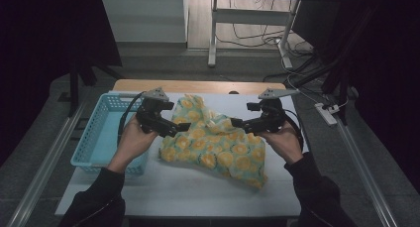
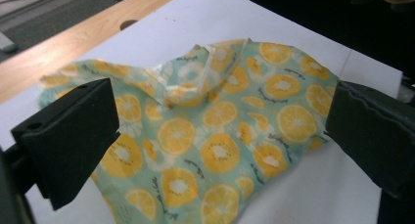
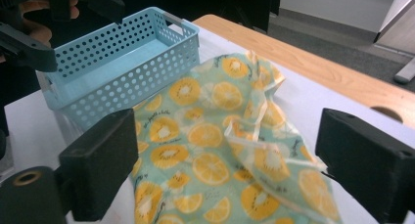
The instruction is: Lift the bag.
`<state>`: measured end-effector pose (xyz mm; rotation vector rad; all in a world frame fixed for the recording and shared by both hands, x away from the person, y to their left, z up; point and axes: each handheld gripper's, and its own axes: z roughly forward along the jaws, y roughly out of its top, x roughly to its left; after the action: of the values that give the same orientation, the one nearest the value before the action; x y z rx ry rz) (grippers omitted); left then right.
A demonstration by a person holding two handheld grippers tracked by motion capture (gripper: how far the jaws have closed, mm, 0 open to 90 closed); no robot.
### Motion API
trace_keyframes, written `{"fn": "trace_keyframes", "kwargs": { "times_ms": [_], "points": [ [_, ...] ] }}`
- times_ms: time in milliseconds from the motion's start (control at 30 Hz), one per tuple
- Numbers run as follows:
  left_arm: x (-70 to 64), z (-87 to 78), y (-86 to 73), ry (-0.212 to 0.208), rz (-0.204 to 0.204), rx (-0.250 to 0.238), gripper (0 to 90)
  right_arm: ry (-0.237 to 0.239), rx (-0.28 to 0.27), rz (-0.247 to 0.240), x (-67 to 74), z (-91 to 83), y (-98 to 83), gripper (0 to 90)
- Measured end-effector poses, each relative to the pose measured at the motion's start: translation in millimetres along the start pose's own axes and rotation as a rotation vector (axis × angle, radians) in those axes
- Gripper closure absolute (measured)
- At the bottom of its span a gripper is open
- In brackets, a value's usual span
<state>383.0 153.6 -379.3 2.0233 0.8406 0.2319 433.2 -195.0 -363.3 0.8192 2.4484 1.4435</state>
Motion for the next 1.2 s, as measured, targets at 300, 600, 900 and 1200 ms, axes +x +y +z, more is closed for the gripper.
{"fn": "trace_keyframes", "kwargs": {
  "times_ms": [300, 600, 900, 1200],
  "points": [
    [-5.4, -8.4, -32.0, -0.016, -0.022, -0.014, 0.0, -0.016, -0.012, 0.009, 4.9, -8.2, -26.4, 3.0],
    [-13.6, -14.6, -68.9, -0.011, -0.058, 0.002, 0.0, -0.045, -0.008, -0.011, 14.1, -14.9, -54.7, 0.5],
    [-26.1, -27.8, -108.0, 0.040, -0.087, 0.010, 0.0, -0.073, 0.000, -0.009, 23.2, -24.9, -86.5, 0.5],
    [-43.1, -42.5, -146.5, 0.096, -0.112, 0.010, 0.0, -0.106, -0.006, 0.000, 32.6, -39.8, -113.9, 0.0]
  ]
}}
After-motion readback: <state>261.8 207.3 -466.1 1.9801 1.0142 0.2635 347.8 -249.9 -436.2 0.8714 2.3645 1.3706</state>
